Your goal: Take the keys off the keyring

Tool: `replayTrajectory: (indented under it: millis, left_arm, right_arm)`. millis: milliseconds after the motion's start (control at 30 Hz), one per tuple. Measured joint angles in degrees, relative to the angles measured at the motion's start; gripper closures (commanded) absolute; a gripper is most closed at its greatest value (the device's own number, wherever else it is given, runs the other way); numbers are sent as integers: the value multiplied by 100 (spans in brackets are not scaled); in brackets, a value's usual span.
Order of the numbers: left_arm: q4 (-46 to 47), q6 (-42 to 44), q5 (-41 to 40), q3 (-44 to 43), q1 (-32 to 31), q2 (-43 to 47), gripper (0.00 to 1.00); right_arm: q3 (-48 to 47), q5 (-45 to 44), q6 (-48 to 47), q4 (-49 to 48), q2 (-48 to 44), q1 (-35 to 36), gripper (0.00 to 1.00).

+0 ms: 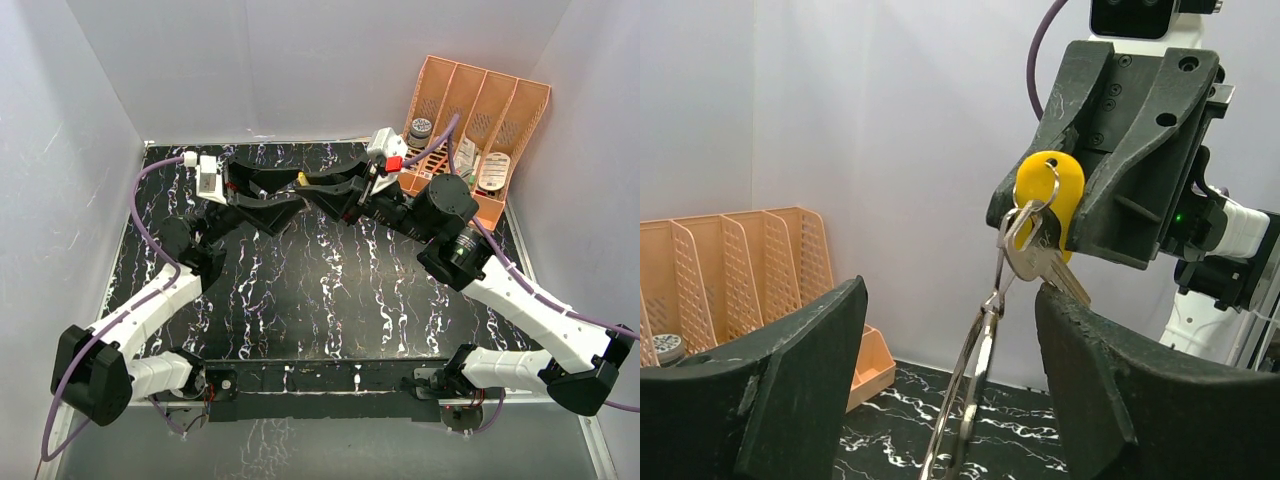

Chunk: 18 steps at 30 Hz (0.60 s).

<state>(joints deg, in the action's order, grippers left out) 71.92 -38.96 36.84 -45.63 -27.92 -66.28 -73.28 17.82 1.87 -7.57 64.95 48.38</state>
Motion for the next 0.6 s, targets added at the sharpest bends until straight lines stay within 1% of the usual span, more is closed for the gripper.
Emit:
replayTrajectory:
  millis: [233,600]
  left_arm:
    - [227,-140,-39,0,0,-201,41]
    - [894,-492,-28,-57,0,-514,40]
  right_arm:
    - [0,114,103,-9,4,0,100]
    - [11,210,175,-44,4,0,100]
